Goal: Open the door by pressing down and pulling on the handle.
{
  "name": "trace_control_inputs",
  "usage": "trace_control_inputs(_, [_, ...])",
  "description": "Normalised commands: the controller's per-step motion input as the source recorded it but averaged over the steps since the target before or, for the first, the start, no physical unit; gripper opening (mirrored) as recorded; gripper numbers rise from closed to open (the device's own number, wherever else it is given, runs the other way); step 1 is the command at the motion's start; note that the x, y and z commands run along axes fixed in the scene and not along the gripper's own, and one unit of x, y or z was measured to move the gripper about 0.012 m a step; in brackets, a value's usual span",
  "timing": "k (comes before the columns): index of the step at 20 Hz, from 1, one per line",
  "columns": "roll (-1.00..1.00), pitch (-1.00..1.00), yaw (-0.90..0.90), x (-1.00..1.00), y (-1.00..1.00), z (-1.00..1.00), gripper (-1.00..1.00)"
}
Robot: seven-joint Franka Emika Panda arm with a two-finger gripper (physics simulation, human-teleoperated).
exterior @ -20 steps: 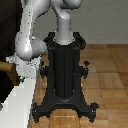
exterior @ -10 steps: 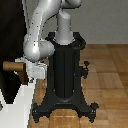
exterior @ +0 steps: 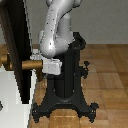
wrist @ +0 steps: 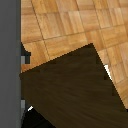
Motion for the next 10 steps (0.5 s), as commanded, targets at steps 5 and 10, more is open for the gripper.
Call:
trace_control_inputs(5, [0.00,0.00,0.00,0.00,0.60,0.00,-1.00])
trace_control_inputs(10, [0.00,0.00,0.00,0.00,0.00,0.00,-1.00])
